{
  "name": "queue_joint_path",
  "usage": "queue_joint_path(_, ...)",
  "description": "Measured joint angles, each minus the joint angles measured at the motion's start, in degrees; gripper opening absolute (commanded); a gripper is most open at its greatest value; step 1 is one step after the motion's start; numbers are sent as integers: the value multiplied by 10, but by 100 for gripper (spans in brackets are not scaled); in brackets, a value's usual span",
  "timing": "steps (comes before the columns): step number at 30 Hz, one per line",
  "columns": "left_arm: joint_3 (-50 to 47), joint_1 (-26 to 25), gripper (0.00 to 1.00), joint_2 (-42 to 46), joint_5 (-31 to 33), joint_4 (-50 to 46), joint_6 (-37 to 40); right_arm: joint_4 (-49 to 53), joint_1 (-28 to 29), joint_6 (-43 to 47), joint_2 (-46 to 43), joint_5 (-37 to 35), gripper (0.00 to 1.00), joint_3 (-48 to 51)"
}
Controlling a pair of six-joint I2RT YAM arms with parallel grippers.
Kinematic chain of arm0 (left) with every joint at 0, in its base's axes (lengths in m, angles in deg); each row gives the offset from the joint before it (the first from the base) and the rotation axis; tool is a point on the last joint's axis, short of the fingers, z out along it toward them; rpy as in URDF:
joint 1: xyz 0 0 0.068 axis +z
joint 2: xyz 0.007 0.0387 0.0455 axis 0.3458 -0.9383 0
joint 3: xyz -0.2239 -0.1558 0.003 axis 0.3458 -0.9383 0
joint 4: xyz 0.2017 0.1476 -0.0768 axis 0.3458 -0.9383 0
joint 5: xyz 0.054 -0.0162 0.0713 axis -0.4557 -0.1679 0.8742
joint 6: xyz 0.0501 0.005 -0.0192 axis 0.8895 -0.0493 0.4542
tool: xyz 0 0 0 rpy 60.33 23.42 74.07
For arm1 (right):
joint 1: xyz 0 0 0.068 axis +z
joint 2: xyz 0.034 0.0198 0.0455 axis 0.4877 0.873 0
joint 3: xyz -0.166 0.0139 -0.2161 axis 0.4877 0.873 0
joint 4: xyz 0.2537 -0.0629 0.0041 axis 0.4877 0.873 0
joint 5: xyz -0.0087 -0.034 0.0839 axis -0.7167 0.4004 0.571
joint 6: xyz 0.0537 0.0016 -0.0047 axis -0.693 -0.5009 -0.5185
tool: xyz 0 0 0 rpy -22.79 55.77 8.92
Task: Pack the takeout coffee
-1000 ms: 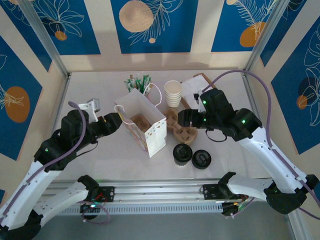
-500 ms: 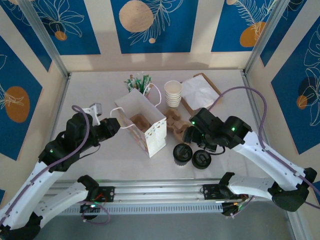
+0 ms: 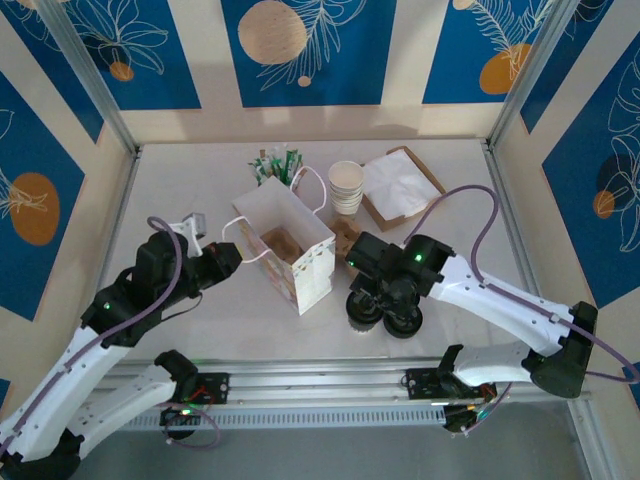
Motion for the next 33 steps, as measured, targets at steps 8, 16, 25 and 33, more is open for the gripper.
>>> queue_joint_path(8,-7,0,13,0,-3,3,0,-19,7,-33,33,0,86,15)
queue_joint_path(16,-7,0,13,0,-3,3,0,-45,11,-33,52,0,88,23)
queue_joint_path(25,-7,0,13,0,-3,3,0,-64,11,-26,77,-1,83,27)
queue_joint_path(33,-7,0,14,0,-3,3,0,-76,10,-21,77,-3,83,46)
